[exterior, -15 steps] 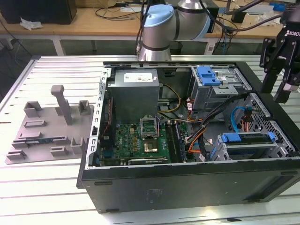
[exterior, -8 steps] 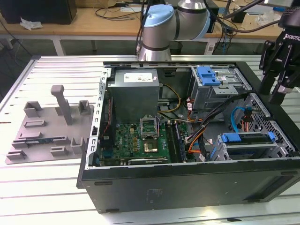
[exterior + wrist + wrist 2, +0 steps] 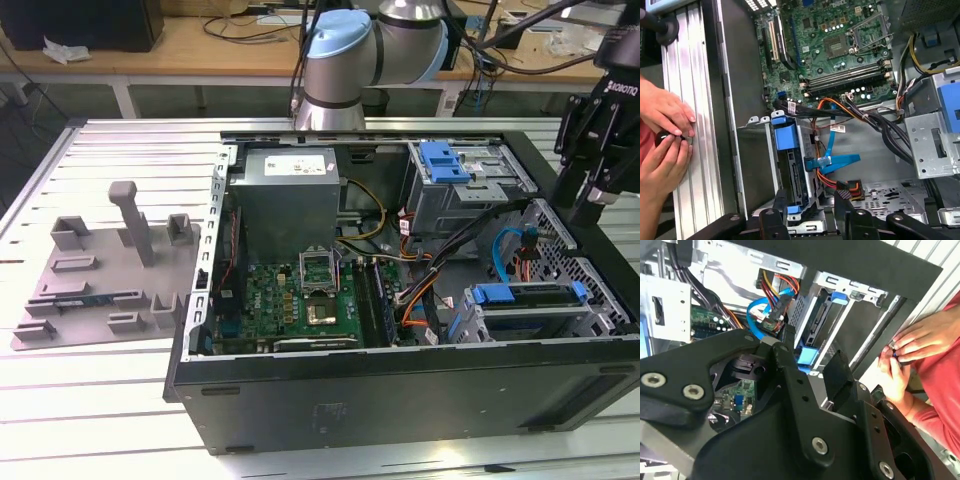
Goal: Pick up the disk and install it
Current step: 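Insert the first disk wire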
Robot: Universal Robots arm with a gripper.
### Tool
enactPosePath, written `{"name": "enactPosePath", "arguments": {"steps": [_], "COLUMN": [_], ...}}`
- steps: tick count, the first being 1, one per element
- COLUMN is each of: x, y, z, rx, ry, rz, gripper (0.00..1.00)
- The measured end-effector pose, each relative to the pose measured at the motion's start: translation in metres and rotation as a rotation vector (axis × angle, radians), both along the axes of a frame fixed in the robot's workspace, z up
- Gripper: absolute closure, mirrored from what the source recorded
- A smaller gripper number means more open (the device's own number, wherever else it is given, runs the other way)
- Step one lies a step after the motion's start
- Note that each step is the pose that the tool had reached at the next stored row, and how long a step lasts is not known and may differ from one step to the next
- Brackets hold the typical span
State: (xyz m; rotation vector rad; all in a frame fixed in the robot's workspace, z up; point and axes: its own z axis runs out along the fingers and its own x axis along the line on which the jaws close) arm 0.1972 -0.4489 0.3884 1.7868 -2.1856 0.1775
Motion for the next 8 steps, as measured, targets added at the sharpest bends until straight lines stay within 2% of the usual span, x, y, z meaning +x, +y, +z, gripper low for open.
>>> {"name": "enactPosePath", "arguments": {"steps": [1,5,6,7,8], "x": [0.0,0.0,0.0,0.0001,0.0], "y": [0.0018,0.0032,0.0039,0.0058,0.0069], "z": [-0.0002,-0.0002,-0.0002,-0.0005,-0.0007], "rx": [-0.003,-0.0065,-0.0097,-0.0198,-0.0252], "ry": [0.0,-0.0001,-0.0016,-0.0092,-0.0165], "rz": [0.0,0.0,0.0,0.0,0.0], "gripper": [0.5,0.5,0.5,0.5,0.5]}}
